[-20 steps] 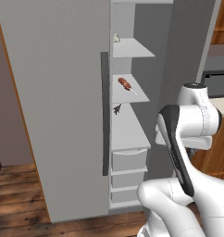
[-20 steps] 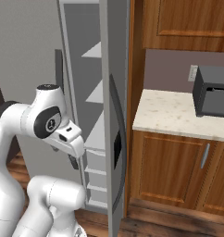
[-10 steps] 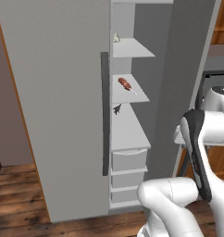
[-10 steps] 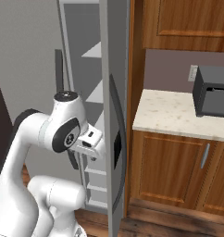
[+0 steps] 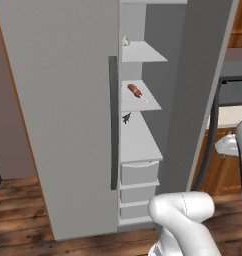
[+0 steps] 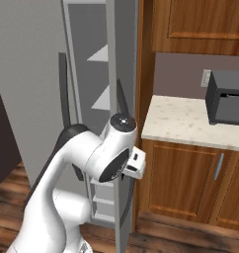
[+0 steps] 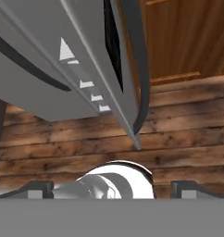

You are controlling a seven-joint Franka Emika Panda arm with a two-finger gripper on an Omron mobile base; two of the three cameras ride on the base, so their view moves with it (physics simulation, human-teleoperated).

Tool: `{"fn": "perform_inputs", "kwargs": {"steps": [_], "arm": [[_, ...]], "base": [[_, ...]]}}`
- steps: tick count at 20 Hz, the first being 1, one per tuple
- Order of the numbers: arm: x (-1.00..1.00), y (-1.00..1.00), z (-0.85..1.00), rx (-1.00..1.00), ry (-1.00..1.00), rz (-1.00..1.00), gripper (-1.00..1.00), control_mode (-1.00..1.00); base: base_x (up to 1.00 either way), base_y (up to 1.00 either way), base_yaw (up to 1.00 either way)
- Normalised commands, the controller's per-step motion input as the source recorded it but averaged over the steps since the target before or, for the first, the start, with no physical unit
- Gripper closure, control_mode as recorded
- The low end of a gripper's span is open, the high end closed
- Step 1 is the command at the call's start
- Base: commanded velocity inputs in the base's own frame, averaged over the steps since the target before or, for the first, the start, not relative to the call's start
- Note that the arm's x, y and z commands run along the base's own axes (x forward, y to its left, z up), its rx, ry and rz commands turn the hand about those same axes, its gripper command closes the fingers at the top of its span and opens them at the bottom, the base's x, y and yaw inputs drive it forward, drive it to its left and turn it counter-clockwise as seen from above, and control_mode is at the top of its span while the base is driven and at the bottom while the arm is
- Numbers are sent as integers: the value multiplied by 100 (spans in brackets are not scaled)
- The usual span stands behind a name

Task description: Store the kebab skewer in the freezer for long-term storage. Close the freezer door after placing the cooked food.

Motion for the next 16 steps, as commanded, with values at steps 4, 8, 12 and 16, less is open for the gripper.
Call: {"fn": "perform_inputs", "kwargs": {"steps": [4, 8, 12, 16], "arm": [[31, -29, 0, 1, -2, 8, -100, -100], [36, -23, 0, 0, -10, 12, -100, -100], [33, -15, -2, 0, -19, 12, -100, -100], [36, -10, 0, 0, -20, 8, -100, -100]], "base": [[0, 0, 0], [0, 0, 0], [0, 0, 0], [0, 0, 0]]}}
